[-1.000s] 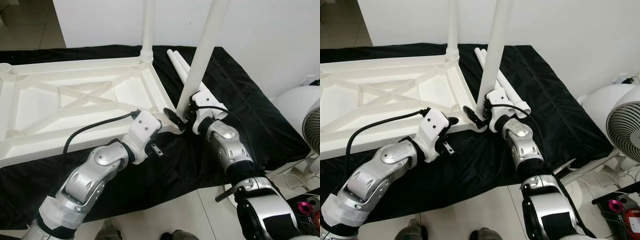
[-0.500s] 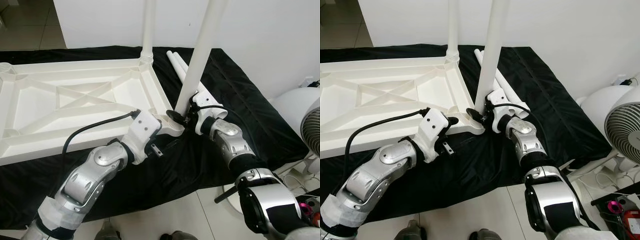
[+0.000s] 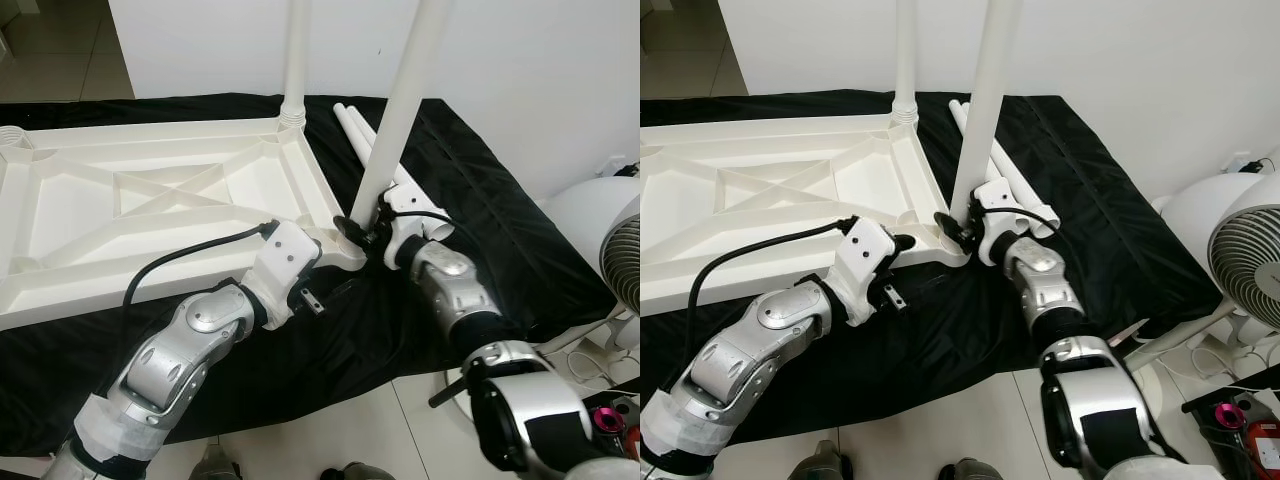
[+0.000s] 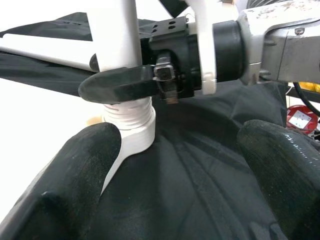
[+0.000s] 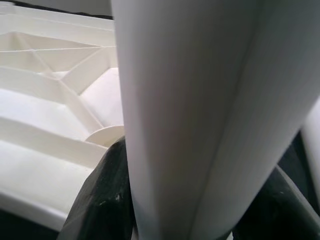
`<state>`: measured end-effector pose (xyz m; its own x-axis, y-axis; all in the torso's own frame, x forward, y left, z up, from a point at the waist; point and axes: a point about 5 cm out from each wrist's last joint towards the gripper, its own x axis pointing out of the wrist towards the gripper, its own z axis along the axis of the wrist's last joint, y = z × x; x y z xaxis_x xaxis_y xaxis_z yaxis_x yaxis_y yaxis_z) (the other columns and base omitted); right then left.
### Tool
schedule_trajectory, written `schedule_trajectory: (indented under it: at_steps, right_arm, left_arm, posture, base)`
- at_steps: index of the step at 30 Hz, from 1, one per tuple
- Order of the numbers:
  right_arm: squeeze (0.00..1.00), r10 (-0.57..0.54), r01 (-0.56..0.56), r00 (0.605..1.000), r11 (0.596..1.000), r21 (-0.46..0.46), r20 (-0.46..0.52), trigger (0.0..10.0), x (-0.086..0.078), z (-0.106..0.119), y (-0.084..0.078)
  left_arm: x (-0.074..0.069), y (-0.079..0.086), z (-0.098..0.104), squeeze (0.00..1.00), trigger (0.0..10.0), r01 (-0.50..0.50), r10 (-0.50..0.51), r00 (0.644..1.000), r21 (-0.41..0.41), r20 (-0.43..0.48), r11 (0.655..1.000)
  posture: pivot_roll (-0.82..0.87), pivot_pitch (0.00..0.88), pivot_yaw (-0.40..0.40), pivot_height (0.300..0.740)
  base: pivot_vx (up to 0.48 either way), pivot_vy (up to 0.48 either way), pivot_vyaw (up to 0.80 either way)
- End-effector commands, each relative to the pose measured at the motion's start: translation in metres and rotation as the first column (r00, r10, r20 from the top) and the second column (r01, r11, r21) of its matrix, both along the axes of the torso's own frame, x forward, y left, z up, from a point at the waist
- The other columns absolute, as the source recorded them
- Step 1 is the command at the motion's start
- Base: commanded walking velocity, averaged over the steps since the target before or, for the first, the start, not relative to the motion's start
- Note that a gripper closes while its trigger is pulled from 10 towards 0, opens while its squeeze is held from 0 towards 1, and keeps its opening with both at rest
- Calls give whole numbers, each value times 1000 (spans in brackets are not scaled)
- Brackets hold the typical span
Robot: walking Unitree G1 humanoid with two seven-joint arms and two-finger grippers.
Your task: Building children table
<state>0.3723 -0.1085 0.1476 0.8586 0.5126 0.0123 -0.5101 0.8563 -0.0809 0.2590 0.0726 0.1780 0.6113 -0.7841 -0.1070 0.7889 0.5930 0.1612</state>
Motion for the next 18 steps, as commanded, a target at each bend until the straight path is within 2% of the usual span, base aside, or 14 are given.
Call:
schedule_trajectory:
  at_steps: [1, 6, 7, 8, 11, 12, 13, 16, 18]
  right_arm:
    - [0, -130, 130, 988, 991, -2, -86, 10000, -4, -18, -2]
    - [0, -233, 236, 968, 971, 24, -96, 10000, -9, -19, 13]
    - [0, -364, 371, 925, 927, 48, -113, 10000, -13, -18, 20]
    - [0, -403, 412, 907, 910, 57, -120, 10000, -15, -17, 22]
    - [0, -431, 442, 893, 894, 77, -129, 10000, -17, -16, 25]
    - [0, -439, 454, 888, 884, 110, -135, 10000, -20, -13, 33]
    - [0, -439, 454, 888, 884, 110, -135, 10000, -20, -13, 33]
    - [0, -408, 423, 904, 894, 146, -124, 10000, -22, -7, 41]
    - [0, -403, 416, 908, 896, 153, -113, 10000, -23, -5, 40]
  left_arm:
    - [-4, -3, 1, 0, 10000, 63, -63, 998, 0, -9, 998]
    - [-4, -4, 2, 0, 10000, 64, -65, 998, -5, -11, 998]
    - [-4, -3, 2, 0, 10000, 68, -68, 998, -3, -12, 998]
    - [-4, -3, 2, 0, 10000, 68, -68, 998, -2, -12, 998]
    - [-4, -3, 1, 0, 10000, 69, -69, 998, 0, -13, 998]
    - [-4, -3, 1, 0, 10000, 69, -69, 998, -1, -15, 998]
    - [-4, -3, 1, 0, 10000, 69, -69, 998, -1, -15, 998]
    - [-5, -3, 1, 0, 10000, 70, -70, 997, -3, -17, 998]
    - [-5, -4, 1, 0, 10000, 71, -72, 997, -3, -17, 997]
  posture:
    - [22, 64, -93, 740]
    - [20, 67, -90, 740]
    - [19, 69, -90, 740]
    - [19, 69, -90, 740]
    - [21, 70, -88, 740]
    - [21, 70, -87, 740]
    - [21, 70, -87, 740]
    - [18, 71, -84, 740]
    - [16, 71, -85, 740]
  base:
    - [0, 0, 0]
    - [0, 0, 0]
    - [0, 0, 0]
    - [0, 0, 0]
    - [0, 0, 0]
    - [0, 0, 0]
    - [0, 0, 0]
    - [0, 0, 0]
    - [0, 0, 0]
